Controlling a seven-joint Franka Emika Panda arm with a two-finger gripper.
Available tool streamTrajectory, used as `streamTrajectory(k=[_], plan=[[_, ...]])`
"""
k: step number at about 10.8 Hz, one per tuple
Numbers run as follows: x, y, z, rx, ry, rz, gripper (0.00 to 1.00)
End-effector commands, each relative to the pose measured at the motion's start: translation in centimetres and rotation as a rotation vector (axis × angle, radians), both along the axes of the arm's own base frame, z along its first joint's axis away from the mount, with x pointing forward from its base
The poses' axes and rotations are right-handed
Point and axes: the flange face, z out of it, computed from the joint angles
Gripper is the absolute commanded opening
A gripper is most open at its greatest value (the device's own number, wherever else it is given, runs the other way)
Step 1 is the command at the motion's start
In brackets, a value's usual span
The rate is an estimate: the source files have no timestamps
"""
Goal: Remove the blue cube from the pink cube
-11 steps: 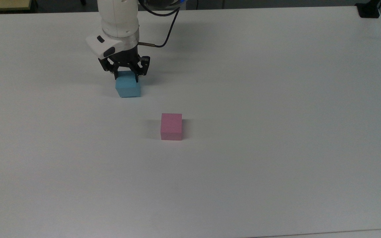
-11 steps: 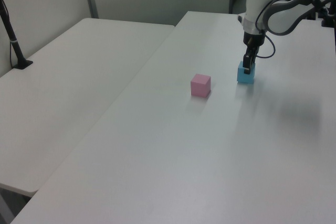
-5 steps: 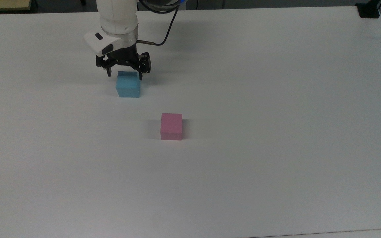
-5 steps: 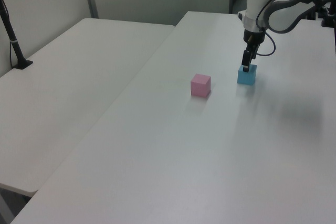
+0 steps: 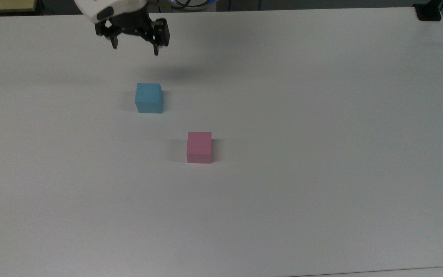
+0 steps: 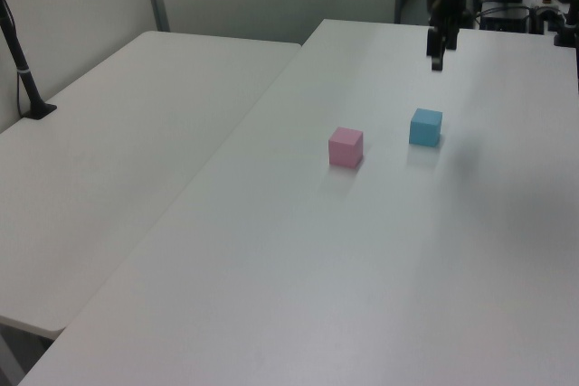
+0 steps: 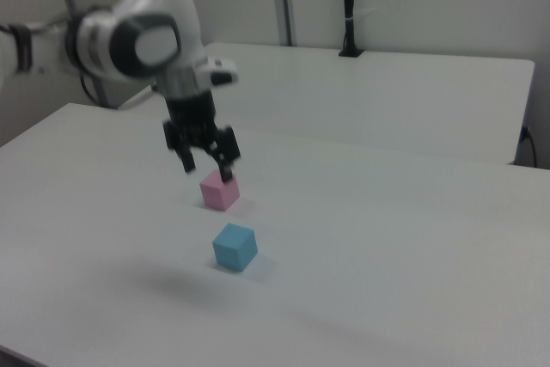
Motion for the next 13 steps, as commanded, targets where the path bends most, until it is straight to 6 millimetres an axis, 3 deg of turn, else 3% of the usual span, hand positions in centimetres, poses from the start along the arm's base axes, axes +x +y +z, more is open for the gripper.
streamTrajectory(k=[1, 4, 9, 13], plan=[[-0.1, 1.3, 8.3, 0.076, 0.005, -0.064, 1.0], [-1.0, 2.0, 11.6, 0.072, -0.053, -0.165, 1.0], [-0.6, 0.8, 12.3, 0.063, -0.104, -0.028, 1.0], [-0.7, 1.4, 12.5, 0.057, -0.104, 0.023, 1.0]])
